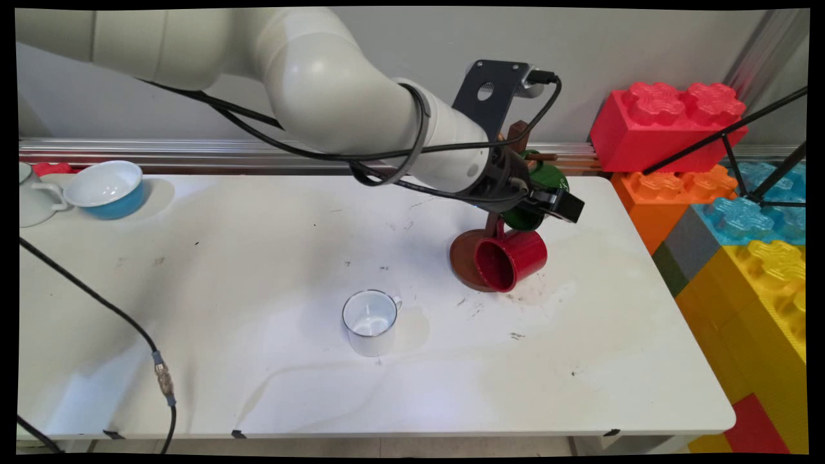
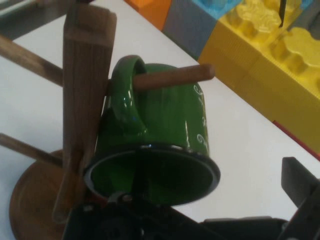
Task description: Pick up the green mug from the rack
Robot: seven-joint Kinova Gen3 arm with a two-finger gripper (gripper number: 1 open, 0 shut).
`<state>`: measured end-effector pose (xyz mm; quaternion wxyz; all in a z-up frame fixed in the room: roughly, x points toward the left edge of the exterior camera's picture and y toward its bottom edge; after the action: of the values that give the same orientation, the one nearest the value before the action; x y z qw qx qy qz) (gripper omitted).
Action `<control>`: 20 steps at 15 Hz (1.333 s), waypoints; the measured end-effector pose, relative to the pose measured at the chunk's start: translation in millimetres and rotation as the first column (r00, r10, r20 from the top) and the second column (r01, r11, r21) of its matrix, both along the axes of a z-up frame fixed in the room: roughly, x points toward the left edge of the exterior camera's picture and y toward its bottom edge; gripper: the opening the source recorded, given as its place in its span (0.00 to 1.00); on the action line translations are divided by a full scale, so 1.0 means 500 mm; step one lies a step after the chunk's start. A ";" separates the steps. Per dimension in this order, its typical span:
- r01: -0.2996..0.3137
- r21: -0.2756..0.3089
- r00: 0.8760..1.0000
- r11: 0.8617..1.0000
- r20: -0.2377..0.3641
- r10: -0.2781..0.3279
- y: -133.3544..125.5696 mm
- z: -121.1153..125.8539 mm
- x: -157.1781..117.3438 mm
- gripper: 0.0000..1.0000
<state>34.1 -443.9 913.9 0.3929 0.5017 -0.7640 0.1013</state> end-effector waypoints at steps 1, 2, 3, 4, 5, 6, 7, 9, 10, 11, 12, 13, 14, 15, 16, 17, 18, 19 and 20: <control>-0.002 -0.003 1.000 1.000 -0.006 0.002 -0.001 -0.004 -0.002 1.00; -0.005 -0.006 1.000 1.000 -0.012 0.005 -0.002 -0.009 -0.004 1.00; -0.008 -0.009 1.000 1.000 -0.017 0.008 -0.002 -0.013 -0.005 1.00; -0.010 -0.010 1.000 1.000 -0.021 0.010 -0.003 -0.017 -0.006 1.00; -0.013 -0.011 1.000 1.000 -0.025 0.013 -0.003 -0.022 -0.006 1.00; -0.016 -0.013 0.999 1.000 -0.029 0.015 -0.003 -0.026 -0.006 1.00; -0.018 -0.014 0.999 1.000 -0.033 0.018 -0.003 -0.030 -0.007 1.00; -0.022 -0.016 0.999 1.000 -0.038 0.021 -0.003 -0.036 -0.007 1.00; -0.023 -0.018 0.999 1.000 -0.042 0.023 -0.004 -0.039 -0.008 1.00; -0.026 -0.020 0.999 0.999 -0.047 0.025 -0.005 -0.042 -0.008 1.00; -0.027 -0.022 0.998 0.999 -0.050 0.026 -0.005 -0.045 -0.008 1.00; -0.029 -0.024 0.998 0.999 -0.056 0.028 -0.007 -0.048 -0.009 1.00; -0.031 -0.026 0.998 0.999 -0.059 0.029 -0.007 -0.050 -0.009 1.00; -0.033 -0.029 0.997 0.999 -0.066 0.031 -0.009 -0.053 -0.010 1.00; -0.035 -0.031 0.997 0.999 -0.070 0.032 -0.010 -0.054 -0.011 1.00; -0.037 -0.034 0.997 0.999 -0.076 0.034 -0.012 -0.057 -0.012 1.00; -0.038 -0.035 0.996 0.999 -0.080 0.035 -0.013 -0.059 -0.012 1.00; -0.041 -0.037 0.996 0.998 -0.086 0.037 -0.014 -0.062 -0.013 1.00; -0.042 -0.038 0.995 0.998 -0.090 0.038 -0.015 -0.064 -0.013 1.00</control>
<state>27.5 -451.4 881.8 0.4344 0.5130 -0.7333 0.1020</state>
